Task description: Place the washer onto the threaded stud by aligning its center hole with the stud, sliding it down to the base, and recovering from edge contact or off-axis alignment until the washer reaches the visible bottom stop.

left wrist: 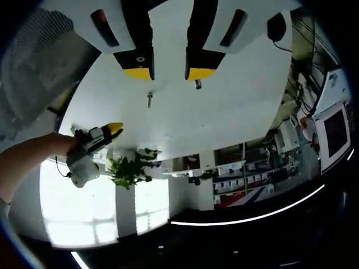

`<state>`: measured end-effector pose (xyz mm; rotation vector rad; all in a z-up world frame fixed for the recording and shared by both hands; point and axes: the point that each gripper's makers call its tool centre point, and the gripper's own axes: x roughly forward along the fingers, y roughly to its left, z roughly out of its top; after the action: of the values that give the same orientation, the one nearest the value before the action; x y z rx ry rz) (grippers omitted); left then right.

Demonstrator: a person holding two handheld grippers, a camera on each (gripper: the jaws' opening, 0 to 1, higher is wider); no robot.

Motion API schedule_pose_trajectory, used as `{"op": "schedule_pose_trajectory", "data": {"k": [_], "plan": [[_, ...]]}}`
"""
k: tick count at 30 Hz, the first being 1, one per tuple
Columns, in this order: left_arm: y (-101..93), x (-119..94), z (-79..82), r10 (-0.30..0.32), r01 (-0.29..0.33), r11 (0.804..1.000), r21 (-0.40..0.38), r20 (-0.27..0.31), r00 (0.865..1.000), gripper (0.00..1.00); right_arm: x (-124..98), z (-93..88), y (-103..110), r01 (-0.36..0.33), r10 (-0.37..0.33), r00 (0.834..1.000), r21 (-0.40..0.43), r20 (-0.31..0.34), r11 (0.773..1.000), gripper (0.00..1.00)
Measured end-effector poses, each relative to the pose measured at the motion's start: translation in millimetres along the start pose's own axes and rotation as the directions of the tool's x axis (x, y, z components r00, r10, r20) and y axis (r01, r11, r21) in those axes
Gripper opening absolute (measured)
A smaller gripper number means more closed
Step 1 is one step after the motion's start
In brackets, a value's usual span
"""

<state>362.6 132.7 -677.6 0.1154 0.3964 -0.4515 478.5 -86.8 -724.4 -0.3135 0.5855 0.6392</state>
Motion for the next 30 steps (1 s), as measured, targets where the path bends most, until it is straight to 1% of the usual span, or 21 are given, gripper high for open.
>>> {"op": "schedule_pose_trajectory", "data": {"k": [1, 4, 7, 11, 13, 18, 20, 23, 26, 30], "plan": [[-0.8, 0, -0.1, -0.003, 0.003, 1.0, 0.002, 0.0, 1.0, 0.2, -2, -2.3, -1, 0.002, -0.002, 1.0, 0.0, -0.004, 1.0, 0.19], [-2.3, 0, -0.1, -0.008, 0.008, 1.0, 0.007, -0.001, 1.0, 0.2, -11, -3.6, -3, 0.014, -0.014, 1.0, 0.026, 0.016, 1.0, 0.19], [-3.5, 0, -0.1, -0.012, 0.012, 1.0, 0.006, 0.002, 1.0, 0.2, -24, 1.0, -7, 0.038, -0.046, 0.996, 0.1, 0.075, 0.994, 0.19], [-5.4, 1, 0.7, -0.022, 0.022, 1.0, 0.008, 0.002, 1.0, 0.2, -40, 1.6, -10, 0.068, -0.081, 0.99, 0.114, 0.113, 0.991, 0.19], [-7.5, 1, 1.1, -0.029, 0.029, 0.999, 0.014, 0.002, 1.0, 0.2, -44, 0.5, -11, 0.073, -0.087, 0.989, 0.121, 0.117, 0.99, 0.19], [-7.9, 1, 1.6, -0.033, 0.033, 0.999, 0.013, 0.006, 0.999, 0.2, -57, 1.5, -13, 0.087, -0.114, 0.981, 0.171, 0.158, 0.981, 0.2], [-6.9, 1, 2.5, -0.031, 0.03, 1.0, 0.008, 0.01, 0.999, 0.2, -60, 0.2, -13, 0.097, -0.126, 0.979, 0.178, 0.159, 0.979, 0.2], [-6.4, 0, 3.5, -0.033, 0.033, 0.999, -0.004, 0.016, 0.999, 0.2, -68, 7.3, -14, 0.108, -0.154, 0.967, 0.22, 0.202, 0.969, 0.2], [-7.1, 0, 4.7, -0.037, 0.037, 0.999, -0.003, 0.021, 0.999, 0.2, -72, 9.7, -13, 0.109, -0.162, 0.962, 0.237, 0.217, 0.965, 0.2], [-7.1, 0, 5.8, -0.037, 0.037, 0.999, -0.007, 0.025, 0.999, 0.2, -78, 5.9, -12, 0.117, -0.175, 0.958, 0.244, 0.229, 0.963, 0.2]]}}
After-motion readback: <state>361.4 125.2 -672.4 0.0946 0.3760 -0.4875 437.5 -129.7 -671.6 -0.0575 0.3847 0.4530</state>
